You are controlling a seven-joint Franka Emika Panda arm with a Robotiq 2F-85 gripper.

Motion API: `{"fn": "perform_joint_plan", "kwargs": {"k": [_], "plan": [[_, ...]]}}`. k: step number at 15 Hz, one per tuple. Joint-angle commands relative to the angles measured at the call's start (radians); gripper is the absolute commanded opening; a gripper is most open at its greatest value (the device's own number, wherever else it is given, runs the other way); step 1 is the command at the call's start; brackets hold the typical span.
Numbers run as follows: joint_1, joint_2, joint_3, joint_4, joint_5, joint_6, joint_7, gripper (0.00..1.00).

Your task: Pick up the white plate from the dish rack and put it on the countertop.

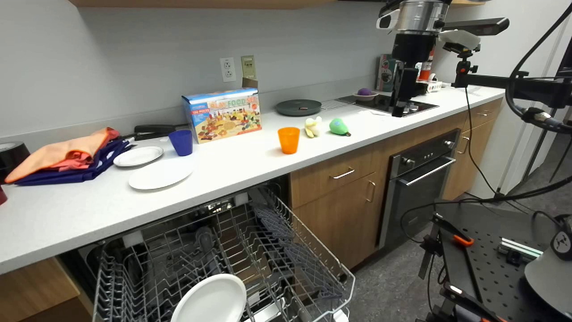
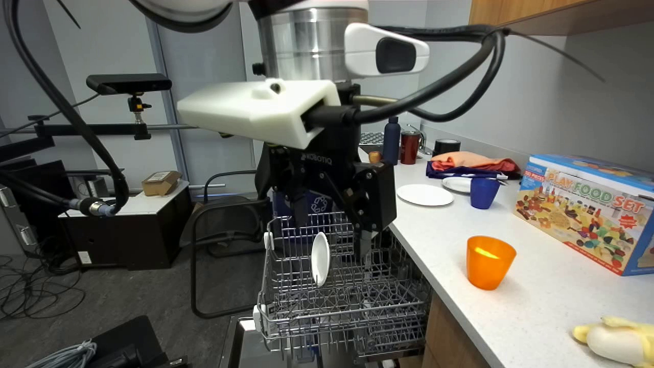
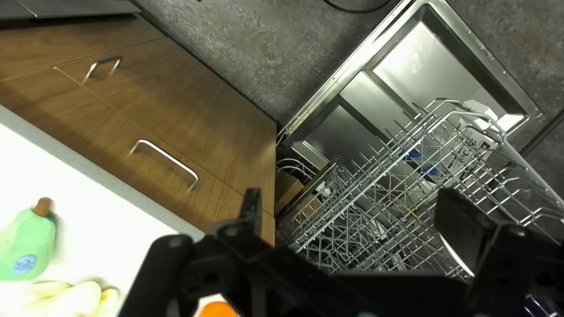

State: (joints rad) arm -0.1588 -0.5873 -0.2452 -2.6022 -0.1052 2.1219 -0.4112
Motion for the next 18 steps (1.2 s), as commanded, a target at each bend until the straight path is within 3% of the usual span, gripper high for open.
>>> {"fn": "perform_joint_plan", "kwargs": {"k": [1,6,18], "plan": [[0.007,-0.001,-0.006,0.002,-0.004,-0.003,0.004,1.0],[0.031,0.026,0.009,0.015,0.005,0.014,0.004,1.0],[0.183,0.09,0.059,0.04,0.088,0.128,-0.007,1.0]]}}
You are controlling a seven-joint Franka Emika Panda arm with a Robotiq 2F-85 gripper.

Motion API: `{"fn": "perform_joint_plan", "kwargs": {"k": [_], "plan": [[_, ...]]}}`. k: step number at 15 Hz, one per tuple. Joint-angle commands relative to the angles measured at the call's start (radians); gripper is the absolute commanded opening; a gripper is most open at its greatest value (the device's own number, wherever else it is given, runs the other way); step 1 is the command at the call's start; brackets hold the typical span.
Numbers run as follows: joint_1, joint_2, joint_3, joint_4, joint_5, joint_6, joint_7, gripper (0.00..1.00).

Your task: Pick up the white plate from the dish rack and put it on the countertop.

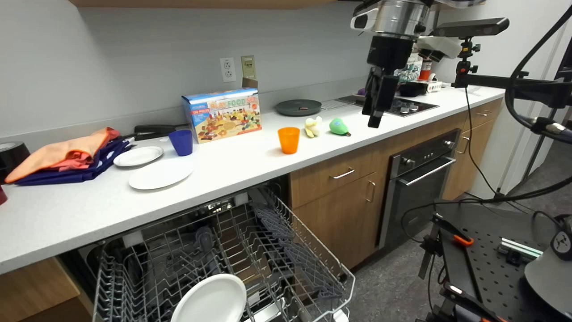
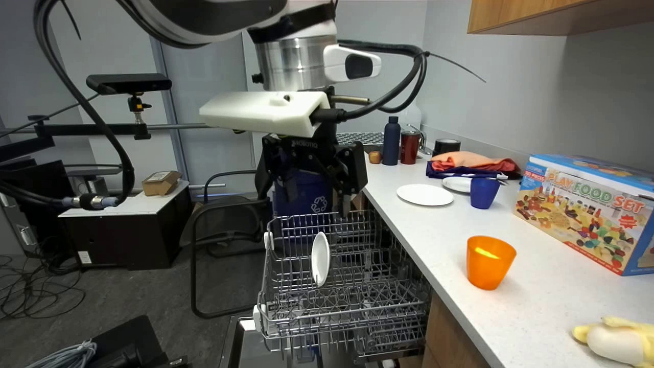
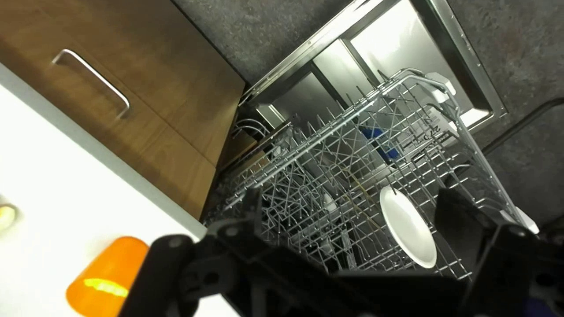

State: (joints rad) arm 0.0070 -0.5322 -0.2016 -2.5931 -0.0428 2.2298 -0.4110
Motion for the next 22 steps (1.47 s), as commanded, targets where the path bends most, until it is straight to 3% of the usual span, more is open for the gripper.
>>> {"fn": "perform_joint_plan", "kwargs": {"k": [1,9,12,17,22], "plan": [[0.0,0.007,0.014,0.005,0.008,0.005,-0.003,1.0],[-0.001,0.012,0.019,0.004,0.008,0.007,0.0,1.0],[0.015,0.046,0.014,0.015,0.026,0.059,-0.007,1.0],[0.119,0.202,0.022,0.101,0.13,0.212,-0.055,1.0],[0.215,0.388,0.055,0.234,0.294,0.246,-0.172,1.0]]}}
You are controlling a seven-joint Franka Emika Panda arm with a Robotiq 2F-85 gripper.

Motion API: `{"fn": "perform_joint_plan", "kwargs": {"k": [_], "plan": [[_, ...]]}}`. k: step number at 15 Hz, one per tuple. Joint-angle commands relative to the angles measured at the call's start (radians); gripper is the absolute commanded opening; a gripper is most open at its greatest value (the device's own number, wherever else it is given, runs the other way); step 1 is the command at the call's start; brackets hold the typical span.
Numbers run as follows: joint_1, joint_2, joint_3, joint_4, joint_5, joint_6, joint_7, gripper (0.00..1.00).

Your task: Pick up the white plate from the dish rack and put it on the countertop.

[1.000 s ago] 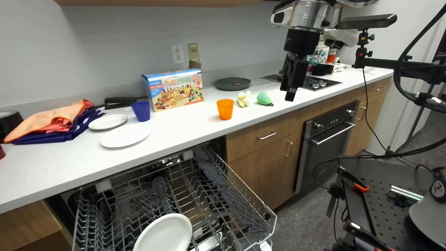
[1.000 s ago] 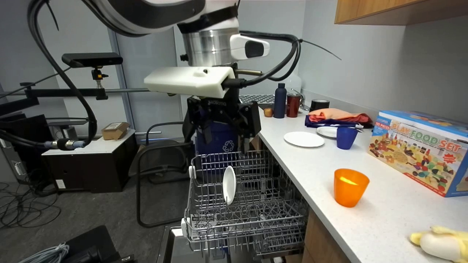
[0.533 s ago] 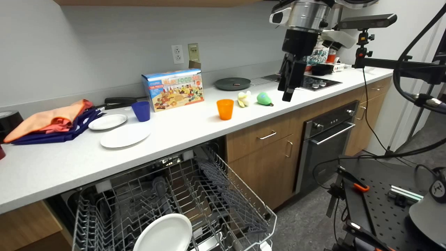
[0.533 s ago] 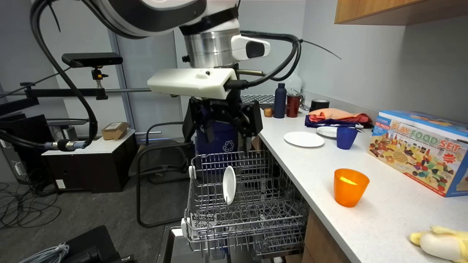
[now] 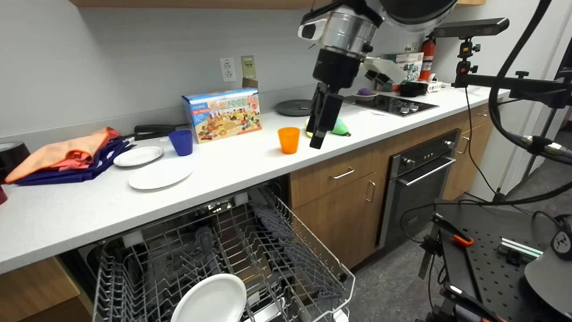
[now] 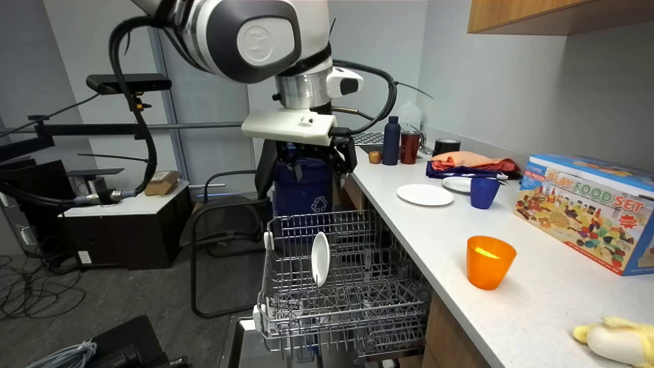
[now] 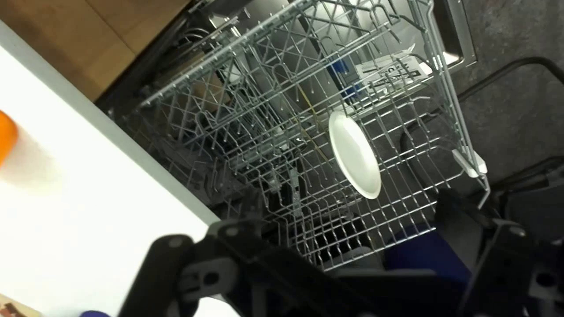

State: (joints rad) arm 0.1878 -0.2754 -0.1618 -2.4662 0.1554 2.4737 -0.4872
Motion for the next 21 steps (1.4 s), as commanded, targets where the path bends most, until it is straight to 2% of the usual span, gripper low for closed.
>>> {"fn": "perform_joint_plan", "kwargs": {"k": [1,8,9,10,21], "plan": [[0.038,0.175,0.03,0.137,0.12,-0.009,-0.124,1.0],[-0.045,0.398,0.158,0.278,0.087,0.004,-0.269,1.0],[-0.059,0.406,0.17,0.287,0.088,0.009,-0.273,1.0],[-0.063,0.364,0.184,0.238,0.081,0.002,-0.225,1.0],[-0.089,0.426,0.223,0.294,0.065,-0.012,-0.262,1.0]]}}
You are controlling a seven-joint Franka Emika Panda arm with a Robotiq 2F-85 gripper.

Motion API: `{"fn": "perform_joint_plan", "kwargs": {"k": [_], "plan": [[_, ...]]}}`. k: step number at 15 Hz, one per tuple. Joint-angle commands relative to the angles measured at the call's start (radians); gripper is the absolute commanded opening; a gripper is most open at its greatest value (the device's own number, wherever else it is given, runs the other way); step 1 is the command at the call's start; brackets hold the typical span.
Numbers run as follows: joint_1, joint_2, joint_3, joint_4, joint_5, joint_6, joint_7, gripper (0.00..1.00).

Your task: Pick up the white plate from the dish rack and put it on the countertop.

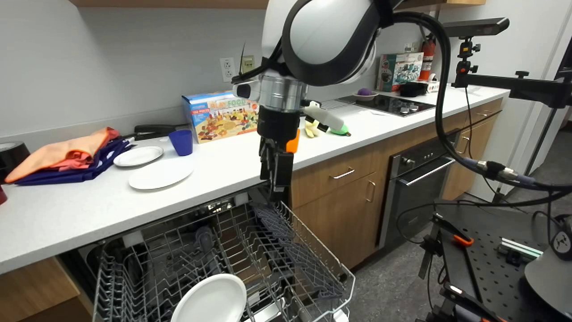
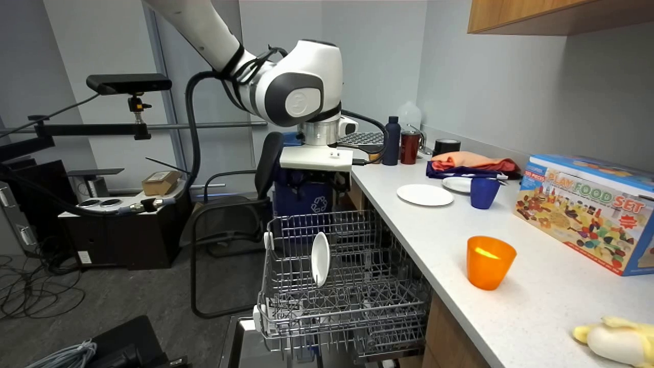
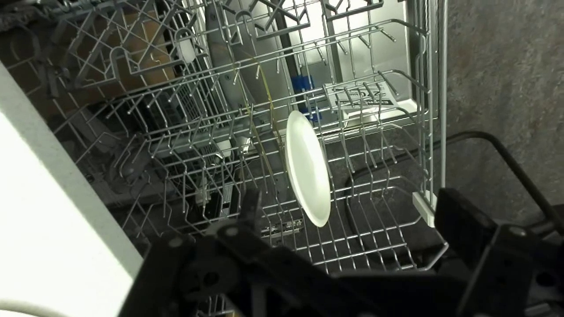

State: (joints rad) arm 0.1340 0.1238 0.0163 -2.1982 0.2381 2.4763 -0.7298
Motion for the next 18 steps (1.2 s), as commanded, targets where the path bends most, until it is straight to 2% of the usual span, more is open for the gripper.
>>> {"fn": "perform_joint_plan", "kwargs": {"k": [1,7,10,14,18], "plan": [[-0.035,0.04,0.056,0.035,-0.019,0.003,-0.03,1.0],[-0.017,0.169,0.087,0.103,-0.208,0.086,0.042,1.0],[-0.015,0.256,0.108,0.143,-0.252,0.168,0.073,1.0],[-0.003,0.359,0.108,0.2,-0.299,0.301,0.218,1.0],[-0.001,0.449,0.108,0.283,-0.334,0.298,0.348,1.0]]}}
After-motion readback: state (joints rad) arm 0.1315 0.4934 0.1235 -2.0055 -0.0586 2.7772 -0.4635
